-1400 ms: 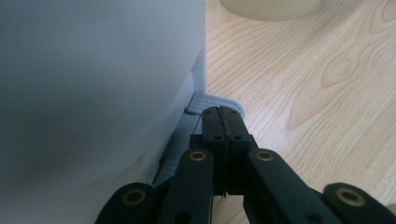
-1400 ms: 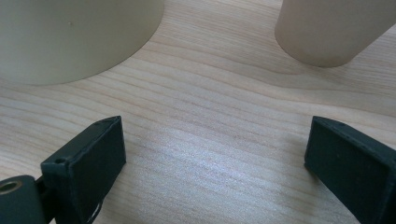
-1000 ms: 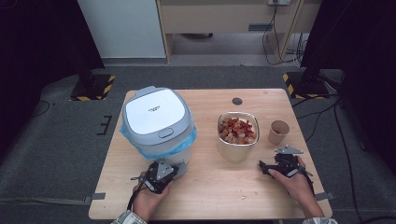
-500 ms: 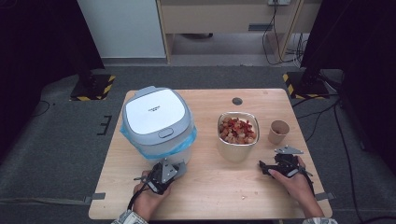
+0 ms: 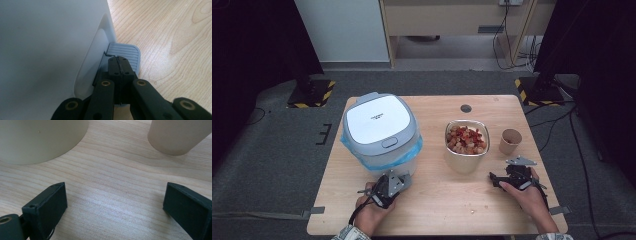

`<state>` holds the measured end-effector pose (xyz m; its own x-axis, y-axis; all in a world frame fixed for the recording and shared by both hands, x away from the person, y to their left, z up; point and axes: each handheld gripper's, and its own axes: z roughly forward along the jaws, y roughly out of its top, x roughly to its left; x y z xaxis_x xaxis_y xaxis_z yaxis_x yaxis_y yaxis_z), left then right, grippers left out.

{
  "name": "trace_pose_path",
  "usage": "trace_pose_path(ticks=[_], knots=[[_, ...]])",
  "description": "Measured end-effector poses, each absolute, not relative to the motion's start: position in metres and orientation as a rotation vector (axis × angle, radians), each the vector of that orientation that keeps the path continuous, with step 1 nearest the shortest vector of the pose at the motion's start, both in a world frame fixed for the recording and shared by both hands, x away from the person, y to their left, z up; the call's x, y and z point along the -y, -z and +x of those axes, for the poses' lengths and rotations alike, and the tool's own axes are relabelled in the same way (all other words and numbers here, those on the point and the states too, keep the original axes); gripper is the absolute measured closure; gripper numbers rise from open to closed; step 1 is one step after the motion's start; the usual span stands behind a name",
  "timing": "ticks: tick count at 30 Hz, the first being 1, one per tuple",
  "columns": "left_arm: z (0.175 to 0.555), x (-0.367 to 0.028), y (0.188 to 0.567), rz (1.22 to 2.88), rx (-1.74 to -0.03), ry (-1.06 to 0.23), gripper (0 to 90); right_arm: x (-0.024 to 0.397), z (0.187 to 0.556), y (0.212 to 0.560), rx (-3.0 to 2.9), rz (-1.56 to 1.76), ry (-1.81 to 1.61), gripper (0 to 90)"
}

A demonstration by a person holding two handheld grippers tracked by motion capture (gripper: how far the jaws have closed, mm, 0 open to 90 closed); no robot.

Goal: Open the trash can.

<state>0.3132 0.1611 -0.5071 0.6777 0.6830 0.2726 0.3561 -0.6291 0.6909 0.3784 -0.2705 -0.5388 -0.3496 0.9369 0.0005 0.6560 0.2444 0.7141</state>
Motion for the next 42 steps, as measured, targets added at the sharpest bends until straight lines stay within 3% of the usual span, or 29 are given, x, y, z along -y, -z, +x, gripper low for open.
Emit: trace_pose_path(ticks=[23,42], knots=[[0.318,-0.161,0.515,2.339,-0.805,-0.655,89.8,0.272,0.379,0.537,-2.139,1.420,-0.880,6.9],[0.317,-0.160,0.516,2.345,-0.791,-0.673,89.8,0.296,0.394,0.510,-1.907,1.459,-0.936,9.2]])
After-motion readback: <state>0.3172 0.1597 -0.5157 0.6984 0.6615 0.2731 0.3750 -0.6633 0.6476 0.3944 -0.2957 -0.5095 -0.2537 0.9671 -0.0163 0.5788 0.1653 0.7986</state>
